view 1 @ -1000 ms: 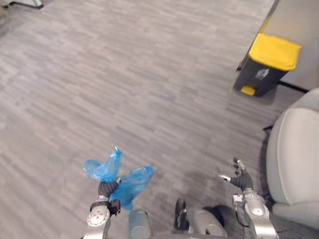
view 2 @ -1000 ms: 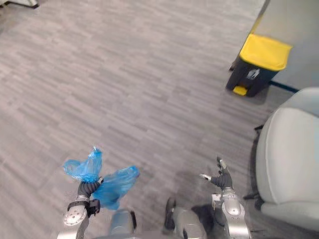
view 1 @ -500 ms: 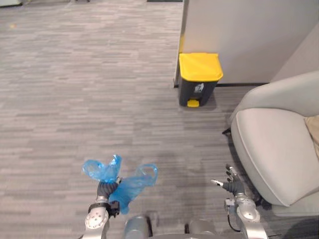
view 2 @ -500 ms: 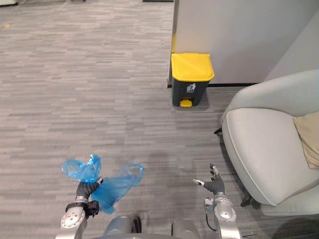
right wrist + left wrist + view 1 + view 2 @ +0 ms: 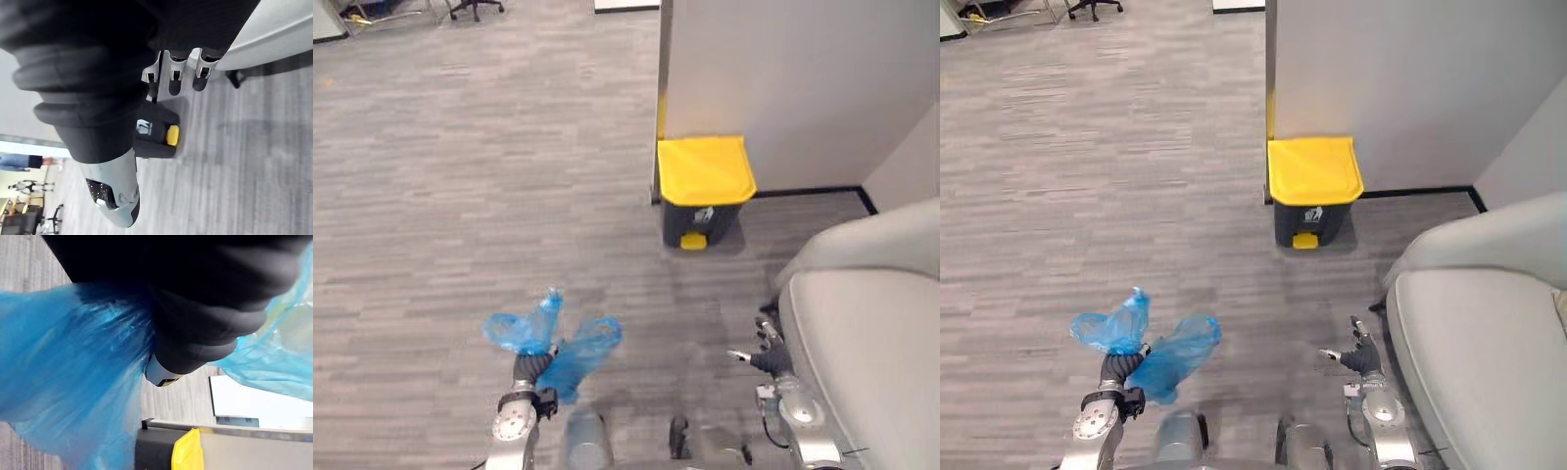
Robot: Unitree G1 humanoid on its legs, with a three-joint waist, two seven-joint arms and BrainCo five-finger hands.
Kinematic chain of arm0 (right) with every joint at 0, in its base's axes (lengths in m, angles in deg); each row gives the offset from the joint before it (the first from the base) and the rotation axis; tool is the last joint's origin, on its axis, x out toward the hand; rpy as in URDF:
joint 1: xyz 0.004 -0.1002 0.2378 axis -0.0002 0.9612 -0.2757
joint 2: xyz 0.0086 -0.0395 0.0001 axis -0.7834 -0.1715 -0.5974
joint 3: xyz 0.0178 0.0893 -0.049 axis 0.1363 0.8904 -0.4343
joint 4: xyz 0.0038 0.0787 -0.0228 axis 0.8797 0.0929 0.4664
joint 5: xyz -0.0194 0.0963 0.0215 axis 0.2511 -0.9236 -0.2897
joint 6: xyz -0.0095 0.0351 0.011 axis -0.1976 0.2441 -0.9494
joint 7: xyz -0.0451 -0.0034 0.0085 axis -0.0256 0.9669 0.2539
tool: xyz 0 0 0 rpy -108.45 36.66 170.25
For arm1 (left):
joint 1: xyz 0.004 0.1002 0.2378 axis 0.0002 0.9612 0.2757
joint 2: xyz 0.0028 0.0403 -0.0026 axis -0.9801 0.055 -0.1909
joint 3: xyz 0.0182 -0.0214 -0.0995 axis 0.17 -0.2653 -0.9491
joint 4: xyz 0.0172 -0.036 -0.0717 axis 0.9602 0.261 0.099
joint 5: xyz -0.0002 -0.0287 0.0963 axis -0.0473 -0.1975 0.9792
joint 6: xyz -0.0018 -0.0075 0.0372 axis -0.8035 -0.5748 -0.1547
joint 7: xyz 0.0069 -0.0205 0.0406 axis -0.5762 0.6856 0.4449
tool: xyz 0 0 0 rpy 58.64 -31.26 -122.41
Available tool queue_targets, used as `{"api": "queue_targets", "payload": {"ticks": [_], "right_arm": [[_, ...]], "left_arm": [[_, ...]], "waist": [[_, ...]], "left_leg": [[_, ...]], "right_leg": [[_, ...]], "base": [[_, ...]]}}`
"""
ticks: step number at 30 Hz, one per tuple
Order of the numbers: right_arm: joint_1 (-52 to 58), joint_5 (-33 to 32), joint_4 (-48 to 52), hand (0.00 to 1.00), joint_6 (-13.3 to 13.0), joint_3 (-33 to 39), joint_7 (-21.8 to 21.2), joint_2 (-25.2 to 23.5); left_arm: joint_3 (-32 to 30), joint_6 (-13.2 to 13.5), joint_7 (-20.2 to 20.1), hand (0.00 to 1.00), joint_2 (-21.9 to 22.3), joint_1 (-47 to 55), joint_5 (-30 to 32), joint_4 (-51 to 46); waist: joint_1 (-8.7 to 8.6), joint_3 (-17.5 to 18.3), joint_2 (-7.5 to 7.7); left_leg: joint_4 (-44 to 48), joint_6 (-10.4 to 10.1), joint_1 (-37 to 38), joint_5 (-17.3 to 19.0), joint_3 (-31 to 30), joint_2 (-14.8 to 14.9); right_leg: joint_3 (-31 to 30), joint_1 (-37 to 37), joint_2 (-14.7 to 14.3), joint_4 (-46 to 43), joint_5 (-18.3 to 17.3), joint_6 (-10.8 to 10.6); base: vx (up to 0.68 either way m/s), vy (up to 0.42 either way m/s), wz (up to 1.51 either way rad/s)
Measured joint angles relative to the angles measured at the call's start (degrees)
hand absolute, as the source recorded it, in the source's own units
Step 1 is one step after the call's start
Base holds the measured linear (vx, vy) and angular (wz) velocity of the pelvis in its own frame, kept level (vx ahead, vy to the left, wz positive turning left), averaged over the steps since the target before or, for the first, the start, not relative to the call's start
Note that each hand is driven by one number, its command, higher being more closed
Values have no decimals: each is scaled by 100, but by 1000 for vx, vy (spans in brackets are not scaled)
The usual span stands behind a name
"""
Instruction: Gather rubbish on tea table into small bin, then transfer packed bag to large trash can.
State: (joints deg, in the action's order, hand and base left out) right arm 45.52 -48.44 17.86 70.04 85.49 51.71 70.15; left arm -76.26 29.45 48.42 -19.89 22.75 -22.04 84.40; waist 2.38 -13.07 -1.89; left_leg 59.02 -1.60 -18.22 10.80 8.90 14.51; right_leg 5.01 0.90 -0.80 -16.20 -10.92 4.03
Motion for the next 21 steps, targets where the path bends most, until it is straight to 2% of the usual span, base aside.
{"api": "queue_targets", "payload": {"ticks": [2,4,5,6,7,8,9,10,11,12,13,14,15,16,17,19,20,21], "right_arm": [[-69,-1,-25,0,-1,7,16,19],[-85,-2,-167,0,-17,61,44,14],[-126,-1,-401,0,-20,147,68,68],[-220,0,-687,0,29,148,98,21],[-209,5,-714,0,44,144,86,25],[-210,7,-714,0,43,174,96,63],[-228,19,-719,0,43,208,92,71],[-263,41,-756,0,41,222,93,57],[-341,133,-871,0,43,213,93,33],[-349,188,-899,0,45,206,94,5],[-333,213,-899,0,44,203,94,-11],[-295,220,-897,0,47,182,99,-54],[-293,222,-885,0,47,88,104,-60],[-301,223,-867,0,45,37,103,-70],[-308,222,-865,0,43,13,104,-119],[-247,223,-897,0,59,15,103,-142],[-210,223,-937,0,73,24,104,-138],[-198,224,-944,0,80,24,105,-139]], "left_arm": [[30,-4,-5,100,2,57,2,1],[29,-5,-5,100,7,103,1,24],[28,-2,-7,100,21,130,2,28],[-48,-14,-3,100,-48,95,2,119],[-80,-12,-2,100,-48,77,3,106],[-109,-9,-2,100,-2,11,4,92],[-108,-11,-3,100,16,-3,5,93],[-108,-11,-2,100,15,30,4,86],[-95,-15,2,100,-4,93,3,82],[-32,-20,9,100,-43,103,2,80],[15,-20,15,100,-67,114,2,77],[88,-25,31,100,-110,150,2,78],[120,-45,46,100,-119,149,1,75],[120,-49,55,100,-117,144,1,71],[125,-60,71,100,-117,103,1,71],[122,-60,93,100,-117,14,-1,77],[115,-56,133,100,-118,-17,0,83],[108,-49,131,100,-133,-12,0,84]], "waist": [[28,-13,16],[30,7,11],[73,74,-122],[156,112,23],[161,159,90],[151,193,153],[155,193,151],[141,192,149],[133,189,145],[93,186,140],[66,185,138],[-37,188,142],[-99,190,147],[-135,192,150],[-185,189,145],[-191,185,139],[-200,186,141],[-204,193,155]], "left_leg": [[-1201,8,-273,69,184,-216],[-2798,-194,-229,-126,244,-539],[-4102,-171,-32,-975,202,-700],[-4033,235,44,-1023,309,-819],[-4031,283,49,-908,320,-927],[-3931,357,50,-659,428,-1081],[-3843,402,99,-500,541,-1123],[-3816,437,237,-298,610,-1175],[-3865,455,553,-92,698,-1237],[-3924,469,864,66,709,-1285],[-3924,478,1010,144,706,-1294],[-3978,497,1319,250,730,-1301],[-4125,475,1543,293,735,-1305],[-4210,460,1644,306,735,-1304],[-4334,426,1812,325,721,-1282],[-4381,342,2023,373,664,-1225],[-4380,255,2192,400,631,-1187],[-4386,186,2270,428,585,-1188]], "right_leg": [[-166,-312,24,265,-76,-76],[-272,-556,87,456,-162,-221],[-473,-669,27,563,-294,-390],[-664,-702,157,539,-401,-482],[-707,-694,257,541,-417,-510],[-794,-654,452,362,-488,-631],[-873,-567,532,52,-530,-707],[-943,-427,602,-444,-562,-870],[-1001,-47,684,-1523,-433,-1415],[-989,342,731,-2647,-208,-1840],[-967,509,757,-3094,-233,-1778],[-730,875,815,-3583,-394,-1436],[-485,1211,868,-3565,-511,-1209],[-335,1423,898,-3468,-567,-1107],[-131,1753,897,-3038,-625,-991],[25,1963,841,-1996,-529,-925],[18,1938,768,-1024,-172,-822],[13,1851,733,-591,157,-819]], "base": [[406,87,-43],[420,156,-36],[451,232,-62],[449,232,-56],[540,267,-27],[459,199,-12],[441,206,-24],[420,202,-43],[485,214,-35],[490,194,-20],[394,101,9],[386,53,15],[377,30,12],[377,-9,6],[383,-48,10],[397,-97,19],[332,-122,26],[551,-218,57]]}}
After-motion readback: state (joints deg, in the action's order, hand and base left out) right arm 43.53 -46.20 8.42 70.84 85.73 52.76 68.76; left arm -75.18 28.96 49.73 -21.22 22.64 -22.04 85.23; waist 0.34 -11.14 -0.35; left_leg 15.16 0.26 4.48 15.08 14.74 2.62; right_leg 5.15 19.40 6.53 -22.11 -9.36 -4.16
